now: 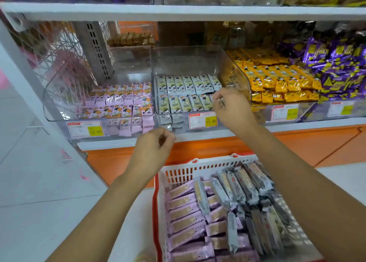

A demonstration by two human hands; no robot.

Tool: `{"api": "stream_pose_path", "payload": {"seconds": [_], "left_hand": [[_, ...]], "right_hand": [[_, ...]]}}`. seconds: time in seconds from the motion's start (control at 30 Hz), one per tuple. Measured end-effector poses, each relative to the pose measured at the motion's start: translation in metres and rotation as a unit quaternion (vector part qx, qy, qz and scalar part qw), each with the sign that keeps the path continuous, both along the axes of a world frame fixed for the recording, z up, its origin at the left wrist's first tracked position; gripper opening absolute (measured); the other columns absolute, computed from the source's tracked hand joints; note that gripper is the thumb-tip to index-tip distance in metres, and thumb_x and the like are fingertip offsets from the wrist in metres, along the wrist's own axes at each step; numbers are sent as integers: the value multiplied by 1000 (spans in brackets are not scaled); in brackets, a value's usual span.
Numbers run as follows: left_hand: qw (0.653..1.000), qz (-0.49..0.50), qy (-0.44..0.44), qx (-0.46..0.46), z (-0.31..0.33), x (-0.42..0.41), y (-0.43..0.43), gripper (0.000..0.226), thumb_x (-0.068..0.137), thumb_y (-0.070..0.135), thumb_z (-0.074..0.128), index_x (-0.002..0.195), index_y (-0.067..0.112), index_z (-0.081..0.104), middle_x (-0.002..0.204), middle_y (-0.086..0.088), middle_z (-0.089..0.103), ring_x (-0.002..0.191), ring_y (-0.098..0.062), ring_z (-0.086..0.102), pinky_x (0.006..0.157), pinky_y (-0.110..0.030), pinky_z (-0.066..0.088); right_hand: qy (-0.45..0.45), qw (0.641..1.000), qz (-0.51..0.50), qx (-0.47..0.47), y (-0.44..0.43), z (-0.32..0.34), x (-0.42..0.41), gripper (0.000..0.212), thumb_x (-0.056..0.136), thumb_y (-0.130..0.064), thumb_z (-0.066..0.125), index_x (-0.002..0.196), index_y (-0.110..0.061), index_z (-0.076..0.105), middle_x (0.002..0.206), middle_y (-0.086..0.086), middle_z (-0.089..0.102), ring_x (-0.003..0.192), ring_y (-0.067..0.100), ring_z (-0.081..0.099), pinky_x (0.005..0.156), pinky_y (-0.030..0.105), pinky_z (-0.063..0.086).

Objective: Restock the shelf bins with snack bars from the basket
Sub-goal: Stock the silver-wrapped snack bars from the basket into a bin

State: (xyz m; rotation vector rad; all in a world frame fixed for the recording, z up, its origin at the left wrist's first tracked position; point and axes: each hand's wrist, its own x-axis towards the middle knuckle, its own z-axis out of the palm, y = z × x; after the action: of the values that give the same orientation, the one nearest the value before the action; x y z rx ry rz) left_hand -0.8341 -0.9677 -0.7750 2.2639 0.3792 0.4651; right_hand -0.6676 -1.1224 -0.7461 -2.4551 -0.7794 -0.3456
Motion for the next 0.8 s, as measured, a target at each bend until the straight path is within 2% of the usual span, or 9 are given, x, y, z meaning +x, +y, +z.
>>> {"api": "stream_pose_path", "payload": {"seconds": [0.07, 0.13, 0.2, 0.3, 0.37, 0.43, 0.47, 0.6, 0.8], "left_hand": [[995, -57, 66, 38, -14, -9, -9, 25, 94, 26, 54, 69, 26, 56, 62, 13, 57, 57, 2, 52, 50, -11, 35], [980, -115, 143, 83, -33, -16, -17, 30, 94, 28, 53, 65, 23, 54, 58, 5, 56, 55, -9, 52, 48, -19, 31], [954, -164, 228, 107, -53, -22, -22, 29, 94, 25, 51, 69, 11, 57, 65, -6, 59, 62, -19, 54, 55, -28, 36], [894, -207, 372, 139, -80, -29, -24, 30, 95, 25, 50, 71, 7, 52, 79, -12, 59, 82, -25, 62, 64, -30, 42], [864, -189, 436, 166, -89, -31, -23, 23, 96, 26, 48, 80, 10, 54, 85, -6, 55, 93, -25, 60, 66, -27, 40], [857, -141, 460, 182, -93, -32, -20, 26, 98, 26, 46, 114, 7, 56, 105, -7, 57, 101, -22, 56, 75, -27, 43], [857, -121, 466, 185, -96, -31, -18, 30, 98, 25, 46, 119, 7, 54, 112, -8, 57, 103, -21, 55, 78, -26, 43], [847, -99, 485, 194, -99, -27, -18, 27, 98, 24, 46, 115, 6, 57, 113, -8, 58, 102, -20, 55, 76, -24, 42], [832, -98, 510, 194, -98, -26, -20, 29, 98, 28, 46, 113, 5, 57, 107, -8, 58, 103, -22, 57, 72, -24, 42]], "right_hand": [[-54, 995, 30, 80, -18, -10, -24, 12, 93, -13, 53, 85, -11, 60, 87, 2, 56, 82, 14, 49, 68, 23, 40], [-10, 994, 28, 102, -38, -31, -45, 16, 94, -15, 53, 79, -12, 57, 79, -3, 50, 71, 10, 46, 61, 17, 36], [62, 996, 15, 56, -56, -70, -58, 18, 94, -17, 53, 76, -15, 53, 72, -4, 49, 63, 8, 45, 58, 25, 37], [181, 981, -8, -75, -71, -138, -72, 12, 94, -23, 54, 99, -13, 61, 93, 4, 61, 79, 19, 58, 72, 30, 44], [249, 958, -23, -140, -74, -175, -82, 37, 94, -30, 57, 124, -10, 54, 119, 11, 57, 105, 26, 57, 85, 29, 43], [311, 939, -32, -141, -69, -200, -93, 59, 90, -35, 60, 140, -13, 38, 138, 14, 43, 127, 30, 43, 100, 35, 40], [338, 930, -38, -137, -65, -207, -97, 71, 88, -37, 63, 146, -13, 30, 145, 15, 36, 134, 31, 34, 107, 39, 36], [349, 913, -77, -198, -47, -226, -103, 96, 88, -54, 59, 152, -6, 5, 156, 15, 15, 145, 33, 11, 116, 41, 17], [327, 914, -112, -215, -23, -239, -108, 98, 83, -59, 62, 149, -5, 13, 151, 19, 22, 137, 36, 24, 110, 43, 28]]}}
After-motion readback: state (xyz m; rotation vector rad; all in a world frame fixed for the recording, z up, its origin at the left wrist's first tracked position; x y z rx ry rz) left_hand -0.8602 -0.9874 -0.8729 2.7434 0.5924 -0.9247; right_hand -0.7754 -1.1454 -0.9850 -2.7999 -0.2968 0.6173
